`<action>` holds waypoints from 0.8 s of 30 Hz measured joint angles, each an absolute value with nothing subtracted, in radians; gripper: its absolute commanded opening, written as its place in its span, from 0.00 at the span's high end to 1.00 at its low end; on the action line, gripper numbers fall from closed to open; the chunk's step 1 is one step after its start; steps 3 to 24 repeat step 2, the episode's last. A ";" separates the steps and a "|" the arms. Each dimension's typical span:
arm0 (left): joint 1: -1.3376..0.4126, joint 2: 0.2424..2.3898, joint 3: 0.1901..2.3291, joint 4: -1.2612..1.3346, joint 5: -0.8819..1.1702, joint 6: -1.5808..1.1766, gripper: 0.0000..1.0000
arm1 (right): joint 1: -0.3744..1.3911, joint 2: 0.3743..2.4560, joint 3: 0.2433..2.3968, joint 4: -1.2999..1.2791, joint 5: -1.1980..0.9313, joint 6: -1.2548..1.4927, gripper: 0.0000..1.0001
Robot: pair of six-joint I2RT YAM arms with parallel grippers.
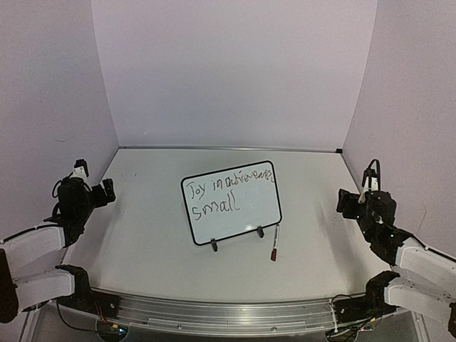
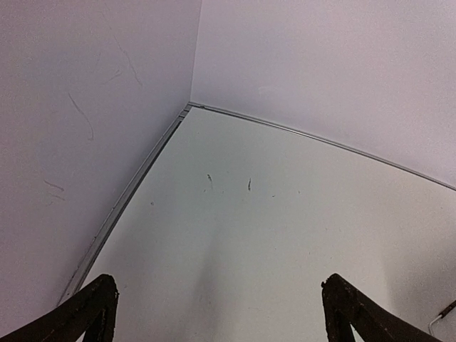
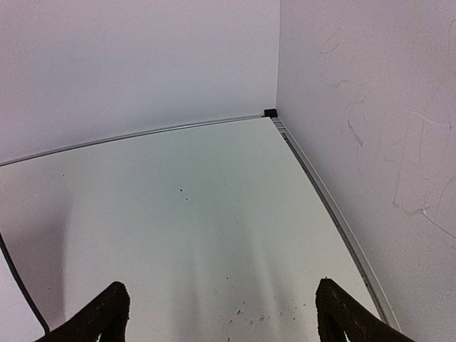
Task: Write a sentence on the whiteboard
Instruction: Reset both arms
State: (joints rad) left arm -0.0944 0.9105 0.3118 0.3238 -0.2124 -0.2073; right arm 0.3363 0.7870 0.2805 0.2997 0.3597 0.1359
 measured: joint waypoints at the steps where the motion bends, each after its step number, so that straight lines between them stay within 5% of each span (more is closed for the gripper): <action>1: -0.094 0.911 0.310 0.331 -0.213 -0.208 0.00 | 0.336 0.785 0.280 0.301 0.362 0.135 0.14; 24: -0.094 0.911 0.308 0.343 -0.213 -0.208 0.00 | 0.336 0.785 0.280 0.301 0.363 0.134 0.13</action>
